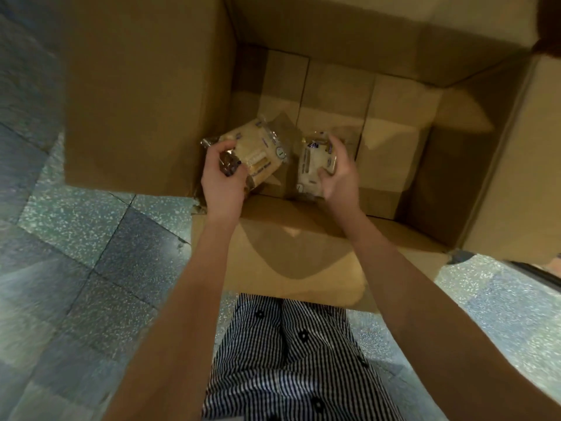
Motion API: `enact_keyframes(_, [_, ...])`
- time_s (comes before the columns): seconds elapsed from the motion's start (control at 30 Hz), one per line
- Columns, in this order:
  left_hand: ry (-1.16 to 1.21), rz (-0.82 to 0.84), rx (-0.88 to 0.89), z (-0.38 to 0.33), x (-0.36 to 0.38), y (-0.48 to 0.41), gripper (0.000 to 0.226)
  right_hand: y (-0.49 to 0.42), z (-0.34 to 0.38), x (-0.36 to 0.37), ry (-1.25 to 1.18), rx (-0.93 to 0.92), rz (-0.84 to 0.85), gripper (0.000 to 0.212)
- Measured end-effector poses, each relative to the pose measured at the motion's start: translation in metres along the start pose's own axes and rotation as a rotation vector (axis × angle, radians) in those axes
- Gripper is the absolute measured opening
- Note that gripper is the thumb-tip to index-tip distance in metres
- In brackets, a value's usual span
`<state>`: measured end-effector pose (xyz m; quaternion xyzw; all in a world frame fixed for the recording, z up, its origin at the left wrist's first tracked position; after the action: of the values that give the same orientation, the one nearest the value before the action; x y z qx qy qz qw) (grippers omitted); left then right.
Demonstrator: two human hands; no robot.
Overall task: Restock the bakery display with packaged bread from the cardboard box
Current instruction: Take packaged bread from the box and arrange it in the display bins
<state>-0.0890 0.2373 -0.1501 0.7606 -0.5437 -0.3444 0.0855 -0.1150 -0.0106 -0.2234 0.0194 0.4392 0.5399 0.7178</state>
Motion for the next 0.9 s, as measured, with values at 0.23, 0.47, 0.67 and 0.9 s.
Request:
enact_keyframes(0.23, [0.137, -0.122, 0.080, -0.044, -0.060, 0.077, 0.039, 0.061, 0.068, -0.097, -0.194, -0.161, -0.004, 0.059])
enact_keyframes(0.47, [0.261, -0.419, 0.078, -0.049, -0.148, 0.194, 0.038, 0.133, 0.130, -0.148, -0.249, -0.282, 0.236, 0.054])
enact_keyframes(0.67, [0.399, -0.749, -0.009, -0.005, -0.219, 0.289, 0.035, 0.206, 0.174, -0.103, -0.178, -0.393, 0.524, 0.070])
enact_keyframes(0.9, [0.550, -1.060, -0.068, 0.062, -0.274, 0.413, 0.036, 0.330, 0.197, -0.048, -0.048, -0.595, 0.813, 0.061])
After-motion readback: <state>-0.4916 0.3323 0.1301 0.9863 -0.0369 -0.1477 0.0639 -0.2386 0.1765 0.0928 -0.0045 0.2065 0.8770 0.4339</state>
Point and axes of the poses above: each hand's wrist, its own y-axis away from the middle knuckle, its own x-axis out of the palm, z = x × y, the point moved 10 cm from there along -y, towards the middle knuckle, and after that the axes turned 7 degrees about -z, right-handed, at the moved point
